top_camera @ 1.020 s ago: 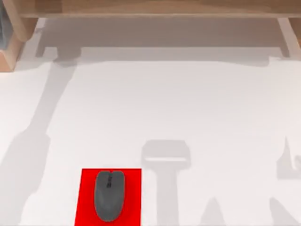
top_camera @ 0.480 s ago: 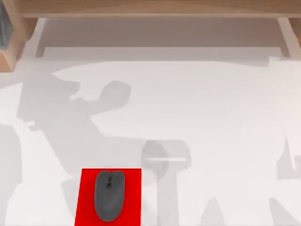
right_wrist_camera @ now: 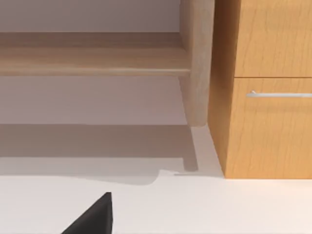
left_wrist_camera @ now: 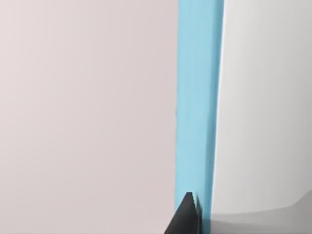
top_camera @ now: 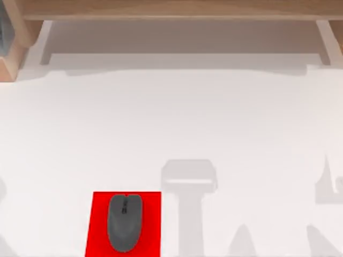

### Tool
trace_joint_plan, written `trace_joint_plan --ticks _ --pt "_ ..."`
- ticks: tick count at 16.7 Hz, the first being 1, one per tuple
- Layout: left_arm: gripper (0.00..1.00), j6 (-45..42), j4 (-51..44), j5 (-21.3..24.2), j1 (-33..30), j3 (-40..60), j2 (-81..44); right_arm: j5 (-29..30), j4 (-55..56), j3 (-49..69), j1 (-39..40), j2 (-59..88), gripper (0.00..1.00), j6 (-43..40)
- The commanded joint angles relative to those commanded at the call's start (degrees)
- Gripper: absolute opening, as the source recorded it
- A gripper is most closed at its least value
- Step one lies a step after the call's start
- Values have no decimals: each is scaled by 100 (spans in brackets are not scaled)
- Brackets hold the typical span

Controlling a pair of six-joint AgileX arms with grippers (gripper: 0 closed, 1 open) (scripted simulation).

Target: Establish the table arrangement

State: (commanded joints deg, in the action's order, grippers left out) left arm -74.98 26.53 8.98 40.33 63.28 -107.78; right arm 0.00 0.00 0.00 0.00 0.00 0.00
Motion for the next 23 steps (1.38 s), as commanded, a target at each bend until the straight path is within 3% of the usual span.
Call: trace_joint_plan --ticks 6,11,23 --pt "0 -1762 632 1257 -273 -669 34 0 0 0 0 0 100 0" --pt "0 -2404 996 2027 -939 -907 -37 0 0 0 0 0 100 0" --pt "0 -2445 1036 2080 -1201 -676 -295 0 0 0 0 0 100 0"
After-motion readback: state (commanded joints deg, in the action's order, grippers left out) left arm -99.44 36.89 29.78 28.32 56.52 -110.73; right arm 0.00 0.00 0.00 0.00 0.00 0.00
